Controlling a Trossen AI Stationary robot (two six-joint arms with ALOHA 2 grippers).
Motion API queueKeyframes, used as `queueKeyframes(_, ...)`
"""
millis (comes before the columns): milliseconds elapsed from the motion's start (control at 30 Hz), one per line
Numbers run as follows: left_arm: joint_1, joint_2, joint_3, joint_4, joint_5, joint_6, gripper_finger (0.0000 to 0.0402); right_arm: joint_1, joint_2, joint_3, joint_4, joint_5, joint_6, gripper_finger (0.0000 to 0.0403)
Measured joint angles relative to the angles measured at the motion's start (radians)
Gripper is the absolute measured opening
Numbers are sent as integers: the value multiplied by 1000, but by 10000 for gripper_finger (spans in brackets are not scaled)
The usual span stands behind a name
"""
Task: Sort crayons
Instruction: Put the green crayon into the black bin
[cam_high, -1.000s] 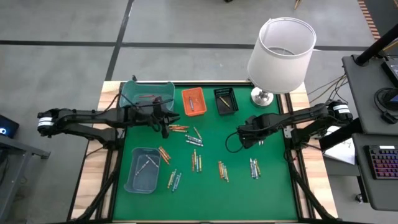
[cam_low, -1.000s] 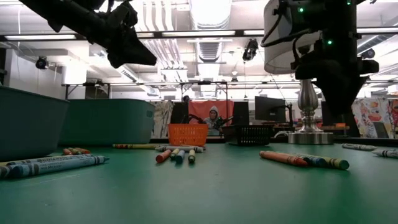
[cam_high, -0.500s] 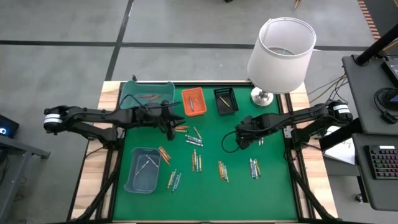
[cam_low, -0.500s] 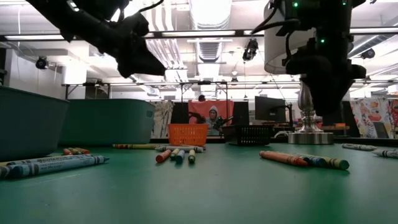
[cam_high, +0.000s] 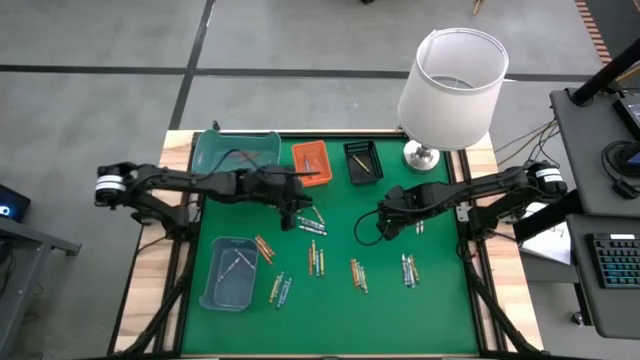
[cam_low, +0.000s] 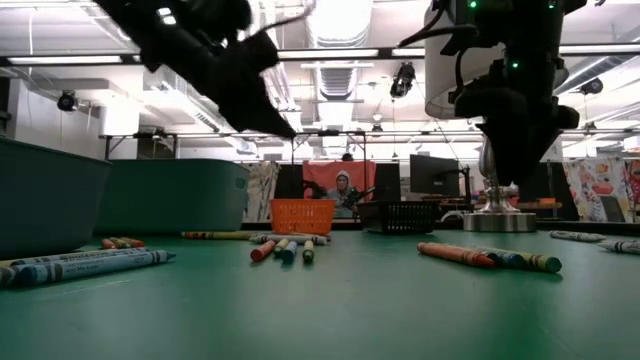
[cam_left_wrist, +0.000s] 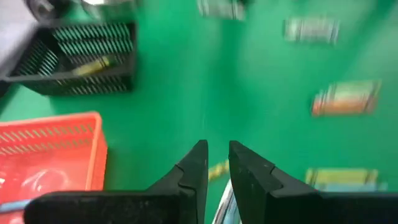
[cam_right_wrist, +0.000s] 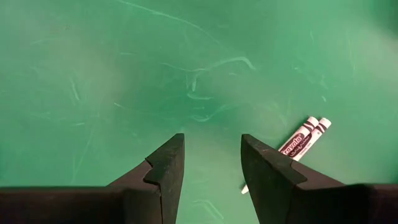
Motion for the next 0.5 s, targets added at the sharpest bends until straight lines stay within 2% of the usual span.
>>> queueKeyframes(233, 4, 195, 232, -334, -7, 265, 43, 0, 0, 0, 5, 25, -13, 148)
queueKeyframes(500, 14, 389, 438, -507, -9, 446, 43, 0, 0, 0, 6, 35, -18, 148)
